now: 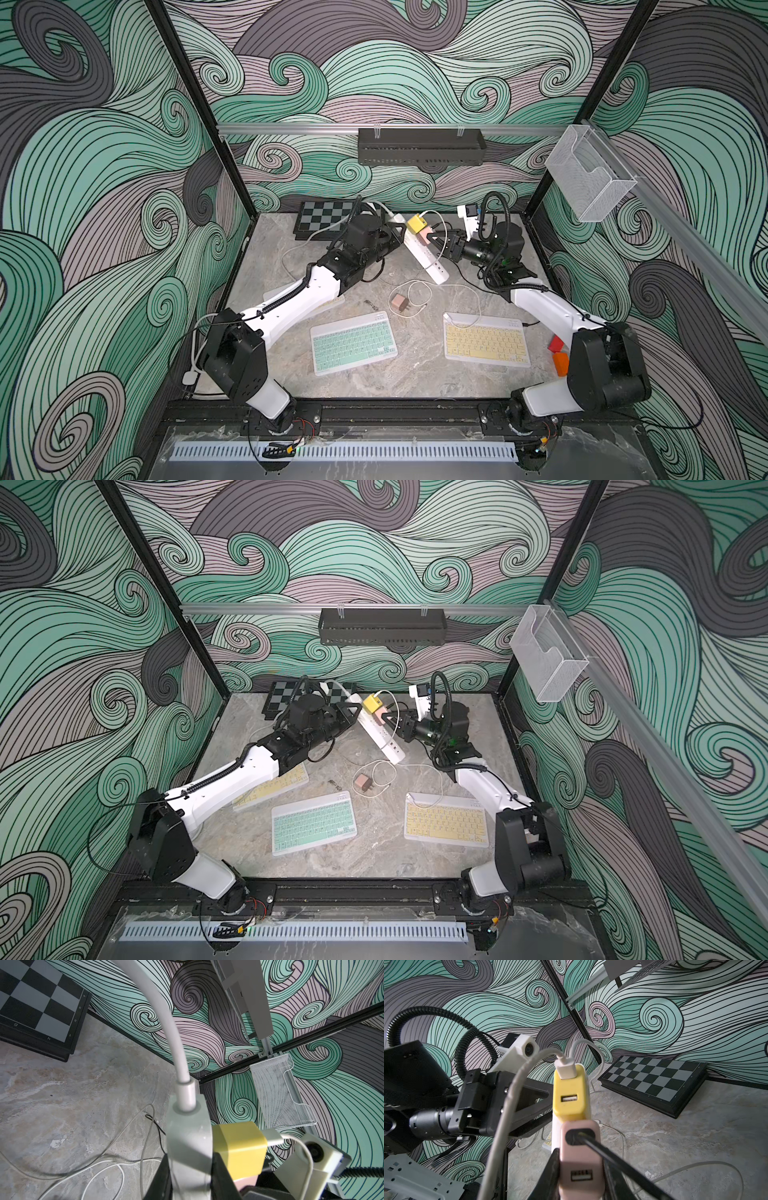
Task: Unplug the wireless keyboard
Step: Remove the plug from the socket.
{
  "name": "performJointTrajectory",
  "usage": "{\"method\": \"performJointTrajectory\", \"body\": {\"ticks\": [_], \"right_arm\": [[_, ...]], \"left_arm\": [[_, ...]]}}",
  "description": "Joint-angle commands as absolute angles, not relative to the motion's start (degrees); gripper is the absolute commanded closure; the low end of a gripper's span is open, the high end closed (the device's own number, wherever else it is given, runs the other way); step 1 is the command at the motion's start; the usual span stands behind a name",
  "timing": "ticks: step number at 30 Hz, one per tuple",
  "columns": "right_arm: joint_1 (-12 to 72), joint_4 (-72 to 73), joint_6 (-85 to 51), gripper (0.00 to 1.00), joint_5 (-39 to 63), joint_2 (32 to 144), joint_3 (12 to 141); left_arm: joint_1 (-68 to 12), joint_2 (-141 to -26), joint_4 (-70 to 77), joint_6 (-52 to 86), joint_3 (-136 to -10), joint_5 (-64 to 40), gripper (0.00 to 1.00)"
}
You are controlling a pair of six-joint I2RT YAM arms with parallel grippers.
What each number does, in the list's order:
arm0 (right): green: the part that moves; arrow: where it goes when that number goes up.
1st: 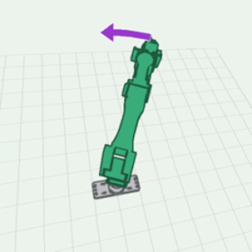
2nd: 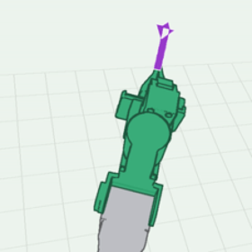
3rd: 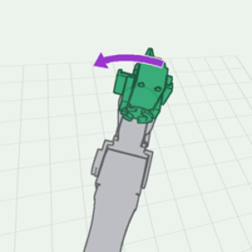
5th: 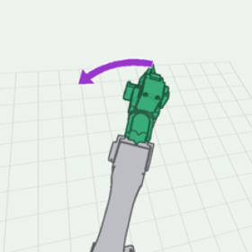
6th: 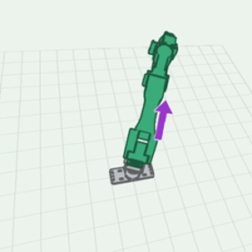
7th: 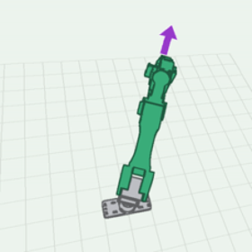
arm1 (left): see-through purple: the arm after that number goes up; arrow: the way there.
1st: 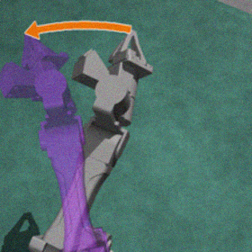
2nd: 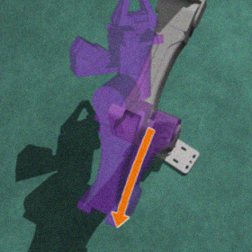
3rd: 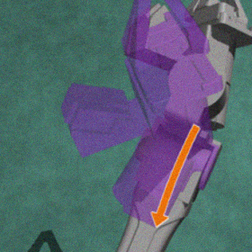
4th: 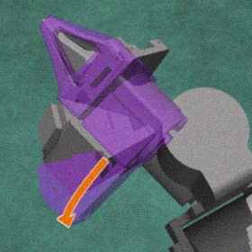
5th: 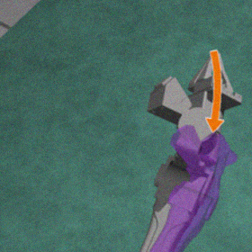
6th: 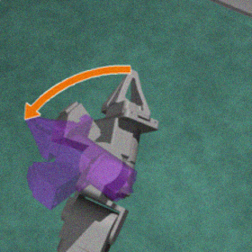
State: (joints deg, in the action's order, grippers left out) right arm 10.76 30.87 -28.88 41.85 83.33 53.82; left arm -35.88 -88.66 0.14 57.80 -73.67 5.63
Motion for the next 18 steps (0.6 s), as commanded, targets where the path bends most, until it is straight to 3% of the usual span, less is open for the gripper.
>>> {"method": "performJointTrajectory", "body": {"ticks": [1, 18], "right_arm": [[5.7, 40.0, -29.7, 1.00, 38.0, 81.1, 53.9], [4.8, 32.9, -30.0, 1.00, 34.3, 79.4, 54.4]], "left_arm": [[-29.0, -87.0, -11.1, 62.4, -72.9, 20.6, 1.00], [-26.0, -93.0, 3.5, 61.9, -72.0, 12.7, 1.00]]}}
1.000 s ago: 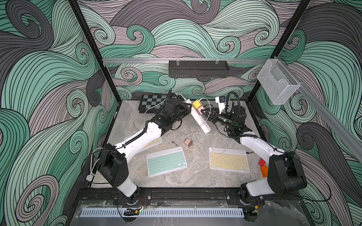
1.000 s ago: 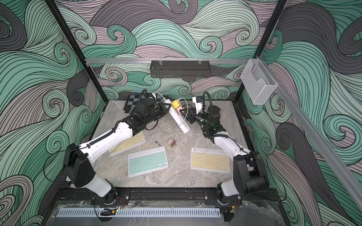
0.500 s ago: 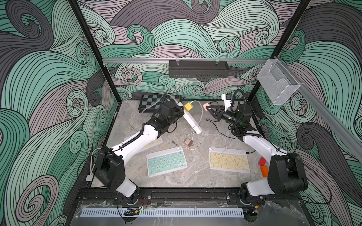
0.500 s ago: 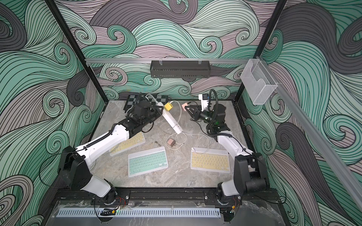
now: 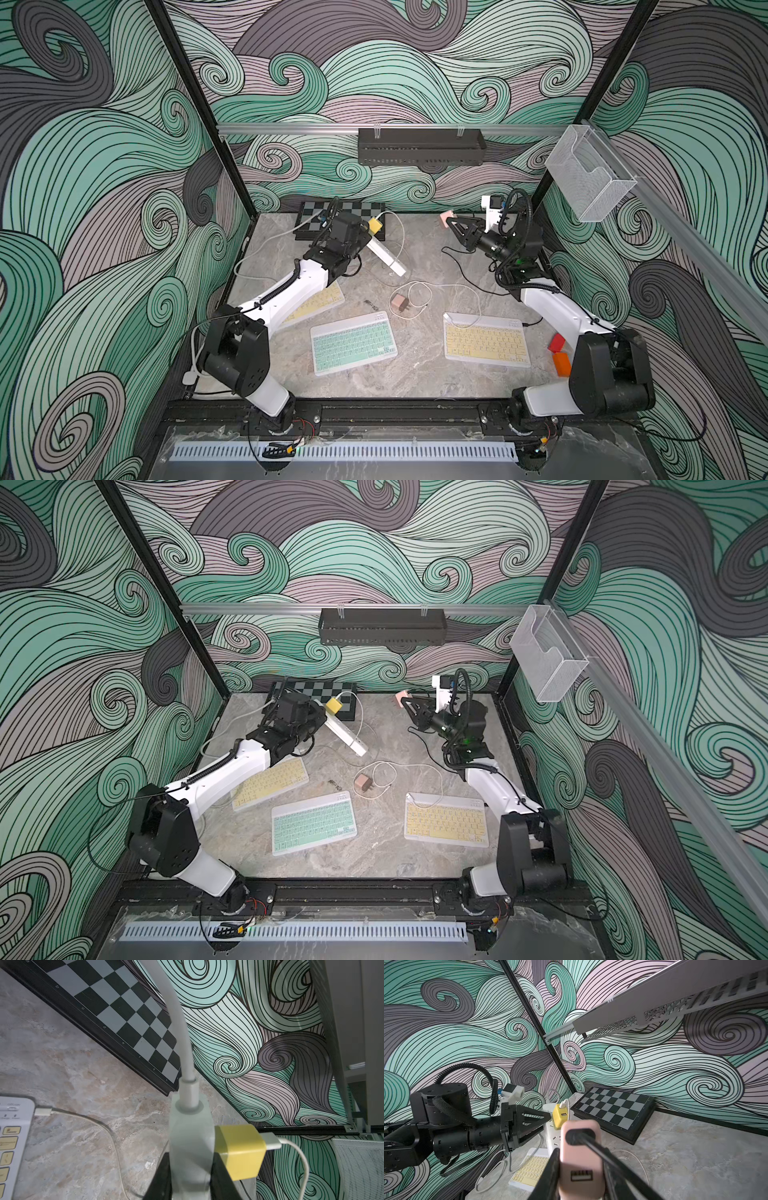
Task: Unplug the wireless keyboard
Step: Place the socket at the center of the board.
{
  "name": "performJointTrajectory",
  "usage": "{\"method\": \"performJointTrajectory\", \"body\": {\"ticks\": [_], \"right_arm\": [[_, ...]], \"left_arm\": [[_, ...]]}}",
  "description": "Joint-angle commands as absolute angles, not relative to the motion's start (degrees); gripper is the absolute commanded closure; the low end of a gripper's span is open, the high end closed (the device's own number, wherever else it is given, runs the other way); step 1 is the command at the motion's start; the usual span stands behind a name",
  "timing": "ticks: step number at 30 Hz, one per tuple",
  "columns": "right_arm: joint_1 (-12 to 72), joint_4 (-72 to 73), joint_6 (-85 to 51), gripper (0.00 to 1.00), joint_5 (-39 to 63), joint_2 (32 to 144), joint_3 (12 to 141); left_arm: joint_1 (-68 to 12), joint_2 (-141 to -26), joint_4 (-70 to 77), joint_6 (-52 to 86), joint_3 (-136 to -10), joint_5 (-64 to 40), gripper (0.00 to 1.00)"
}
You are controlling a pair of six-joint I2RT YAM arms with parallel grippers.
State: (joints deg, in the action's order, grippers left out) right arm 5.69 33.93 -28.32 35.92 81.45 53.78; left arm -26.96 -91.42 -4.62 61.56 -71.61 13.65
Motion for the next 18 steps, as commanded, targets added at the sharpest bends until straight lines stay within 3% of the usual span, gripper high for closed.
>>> {"method": "performJointTrajectory", "body": {"ticks": [1, 8, 18], "right_arm": [[4.3, 31.7, -30.6, 1.00, 34.1, 79.1, 54.8], [1.1, 20.6, -30.9, 1.00, 33.4, 77.5, 58.7], [0.6, 8.9, -28.9, 1.00, 35.6, 76.8, 59.2]], "left_arm": [[-25.5, -93.8, 4.2, 62.6, -72.0, 12.7, 1.00], [-22.9, -98.7, 6.3, 62.3, -72.8, 11.3, 1.00], [-22.0, -110.3, 12.0, 62.4, -73.4, -2.1, 1.00]]}}
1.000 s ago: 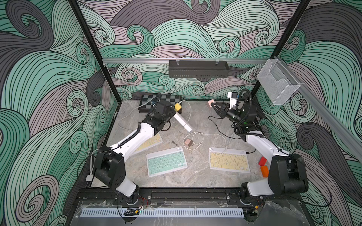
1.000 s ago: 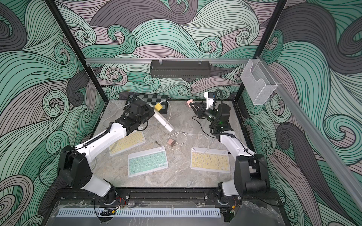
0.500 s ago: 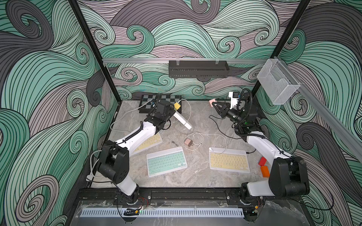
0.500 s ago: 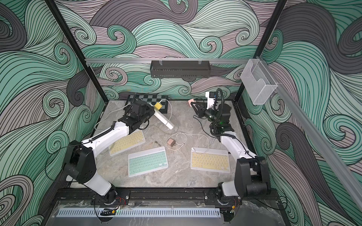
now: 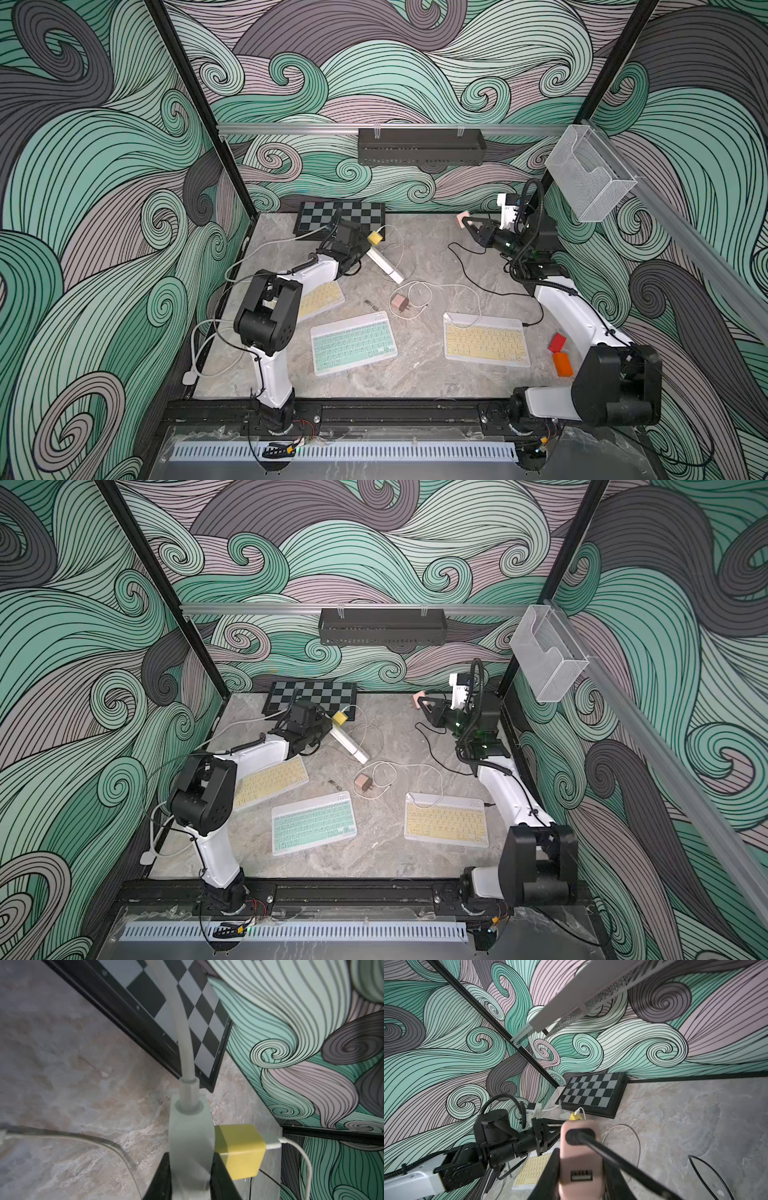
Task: Unplug the wireless keyboard
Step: Place the socket at the center of the board.
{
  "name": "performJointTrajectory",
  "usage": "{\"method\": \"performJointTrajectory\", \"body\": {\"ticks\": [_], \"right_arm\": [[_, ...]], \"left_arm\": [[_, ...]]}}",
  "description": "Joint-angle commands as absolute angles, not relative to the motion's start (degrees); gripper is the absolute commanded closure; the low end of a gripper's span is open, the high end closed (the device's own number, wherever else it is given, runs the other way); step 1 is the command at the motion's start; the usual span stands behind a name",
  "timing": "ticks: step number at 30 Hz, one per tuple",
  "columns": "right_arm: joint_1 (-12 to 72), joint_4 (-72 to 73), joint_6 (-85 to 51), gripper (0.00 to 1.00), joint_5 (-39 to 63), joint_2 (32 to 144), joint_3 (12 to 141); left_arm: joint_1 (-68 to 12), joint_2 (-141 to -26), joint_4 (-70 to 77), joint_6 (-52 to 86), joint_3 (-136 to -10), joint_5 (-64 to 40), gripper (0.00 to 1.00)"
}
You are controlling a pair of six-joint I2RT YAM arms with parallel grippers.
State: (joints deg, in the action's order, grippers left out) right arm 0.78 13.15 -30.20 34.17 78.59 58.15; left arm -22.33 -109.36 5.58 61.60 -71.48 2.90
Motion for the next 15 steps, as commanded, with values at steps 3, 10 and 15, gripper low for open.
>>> {"method": "performJointTrajectory", "body": {"ticks": [3, 10, 15], "right_arm": [[0.7, 6.9, -27.0, 1.00, 37.7, 77.2, 59.1], [0.7, 5.7, -26.6, 1.00, 39.4, 78.6, 59.2], [0.8, 5.2, -26.9, 1.00, 40.0, 79.2, 59.3]], "left_arm": [[-21.9, -111.7, 12.6, 62.8, -72.8, -3.0, 1.00], [-21.4, -113.9, 18.6, 64.8, -69.3, -4.7, 1.00], [-21.1, -116.4, 23.0, 66.6, -68.4, -6.7, 0.97]]}}
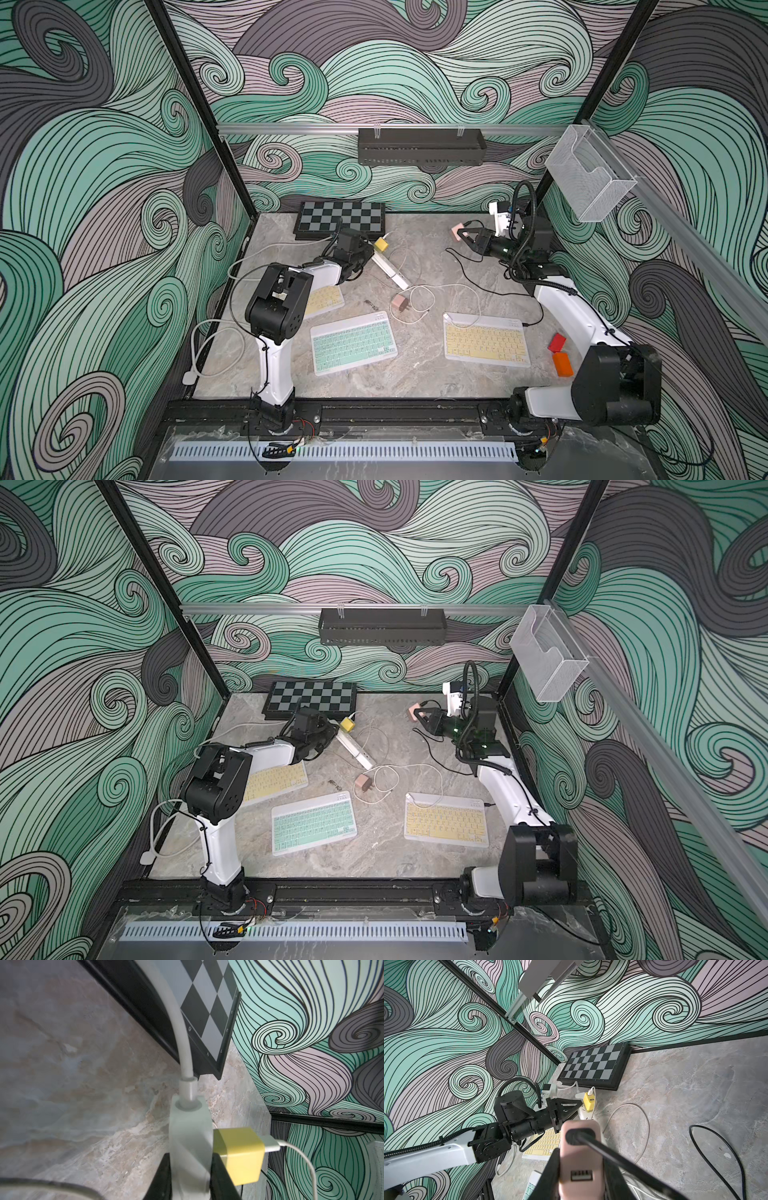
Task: Unplug the wireless keyboard
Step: Place the socket at the center of the board.
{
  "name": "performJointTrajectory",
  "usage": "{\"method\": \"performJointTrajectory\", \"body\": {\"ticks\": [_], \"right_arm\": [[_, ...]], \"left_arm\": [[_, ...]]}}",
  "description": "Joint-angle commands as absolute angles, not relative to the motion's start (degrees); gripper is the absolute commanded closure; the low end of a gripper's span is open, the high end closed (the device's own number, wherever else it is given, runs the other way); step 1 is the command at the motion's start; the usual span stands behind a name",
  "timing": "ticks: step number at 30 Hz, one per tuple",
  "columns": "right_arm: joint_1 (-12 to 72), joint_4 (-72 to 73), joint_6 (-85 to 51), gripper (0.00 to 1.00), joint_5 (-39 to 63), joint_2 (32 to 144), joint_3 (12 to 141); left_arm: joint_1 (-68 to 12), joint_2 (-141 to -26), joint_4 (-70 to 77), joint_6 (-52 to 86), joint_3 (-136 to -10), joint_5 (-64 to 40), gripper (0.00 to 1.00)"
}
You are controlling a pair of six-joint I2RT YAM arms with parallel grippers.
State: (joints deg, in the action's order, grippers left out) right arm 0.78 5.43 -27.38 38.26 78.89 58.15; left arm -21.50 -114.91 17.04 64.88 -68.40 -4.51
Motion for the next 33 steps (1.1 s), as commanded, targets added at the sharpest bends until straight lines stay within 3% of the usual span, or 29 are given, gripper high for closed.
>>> {"method": "performJointTrajectory", "body": {"ticks": [1, 7, 17, 25, 28, 33], "right_arm": [[0.7, 5.2, -26.9, 1.00, 40.0, 79.2, 59.2], [1.2, 5.0, -27.1, 1.00, 40.5, 79.6, 58.8], [1.4, 5.2, -27.8, 1.00, 40.4, 79.8, 58.0], [2.3, 5.1, -28.5, 1.00, 42.3, 79.6, 57.3], [2.5, 6.5, -30.8, 1.00, 44.8, 79.8, 56.7], [2.6, 9.3, -36.2, 1.00, 50.8, 80.9, 56.2]], "left_arm": [[-21.0, -116.5, 23.1, 66.6, -68.3, -6.8, 0.93], [-20.7, -115.4, 21.2, 67.2, -66.8, -6.0, 0.66], [-21.5, -114.9, 21.9, 68.1, -66.0, -8.6, 0.63], [-21.5, -105.2, 18.9, 58.8, -63.9, -10.4, 0.60], [-21.7, -100.6, 17.6, 52.5, -63.8, -15.7, 0.58], [-24.0, -95.7, 24.6, 46.1, -63.5, -35.8, 0.48]]}}
